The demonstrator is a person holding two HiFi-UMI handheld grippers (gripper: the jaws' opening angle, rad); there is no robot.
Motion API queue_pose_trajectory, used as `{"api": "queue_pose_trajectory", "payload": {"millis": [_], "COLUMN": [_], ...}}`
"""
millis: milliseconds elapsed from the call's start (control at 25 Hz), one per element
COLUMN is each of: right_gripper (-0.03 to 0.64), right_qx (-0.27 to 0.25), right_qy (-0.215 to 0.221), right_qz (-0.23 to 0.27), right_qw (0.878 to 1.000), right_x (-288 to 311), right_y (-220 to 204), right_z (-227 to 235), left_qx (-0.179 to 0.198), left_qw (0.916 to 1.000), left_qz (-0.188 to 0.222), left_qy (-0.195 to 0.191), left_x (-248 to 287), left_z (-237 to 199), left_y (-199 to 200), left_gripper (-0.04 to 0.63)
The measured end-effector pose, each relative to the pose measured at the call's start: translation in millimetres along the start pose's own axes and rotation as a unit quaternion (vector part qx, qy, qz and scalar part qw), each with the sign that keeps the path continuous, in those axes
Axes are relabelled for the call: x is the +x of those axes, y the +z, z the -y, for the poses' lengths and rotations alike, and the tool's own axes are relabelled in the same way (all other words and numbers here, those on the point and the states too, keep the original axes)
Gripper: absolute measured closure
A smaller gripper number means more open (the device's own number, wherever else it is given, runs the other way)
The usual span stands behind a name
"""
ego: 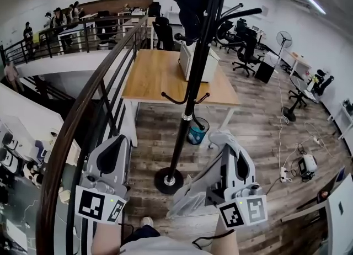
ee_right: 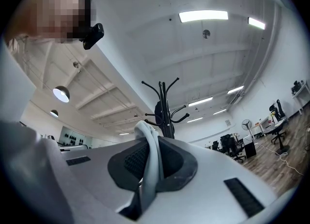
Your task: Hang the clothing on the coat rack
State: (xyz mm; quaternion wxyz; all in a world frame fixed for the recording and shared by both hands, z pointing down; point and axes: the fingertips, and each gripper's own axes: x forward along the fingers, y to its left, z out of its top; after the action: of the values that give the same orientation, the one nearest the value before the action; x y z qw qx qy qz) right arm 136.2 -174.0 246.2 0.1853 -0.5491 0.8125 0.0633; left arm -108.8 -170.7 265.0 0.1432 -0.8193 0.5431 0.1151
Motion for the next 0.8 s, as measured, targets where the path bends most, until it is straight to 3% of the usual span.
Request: {"api": "queue_pose_trajectory", "payload": {"millis": [440, 800], "right_gripper": [0.609, 0.609], "right_qx": [-0.001, 0.0], "right_qy": [0.019, 0.016], "right_qz": [0.015, 0.044], "right_qw": [1.0, 0.999], "right_x": [91, 148], "right_y": [-15, 17], "right_z": [-34, -57], "left_qx": [-0.005, -0.015], "left_qw": [1.0, 0.9995], "left_qz": [-0.002, 0.006], "left_qy": [-0.005, -0.026], "left_x": [40, 62], "left_z": [-79, -115], "left_y": [-34, -38], "left_gripper": [0.588, 0.589]}}
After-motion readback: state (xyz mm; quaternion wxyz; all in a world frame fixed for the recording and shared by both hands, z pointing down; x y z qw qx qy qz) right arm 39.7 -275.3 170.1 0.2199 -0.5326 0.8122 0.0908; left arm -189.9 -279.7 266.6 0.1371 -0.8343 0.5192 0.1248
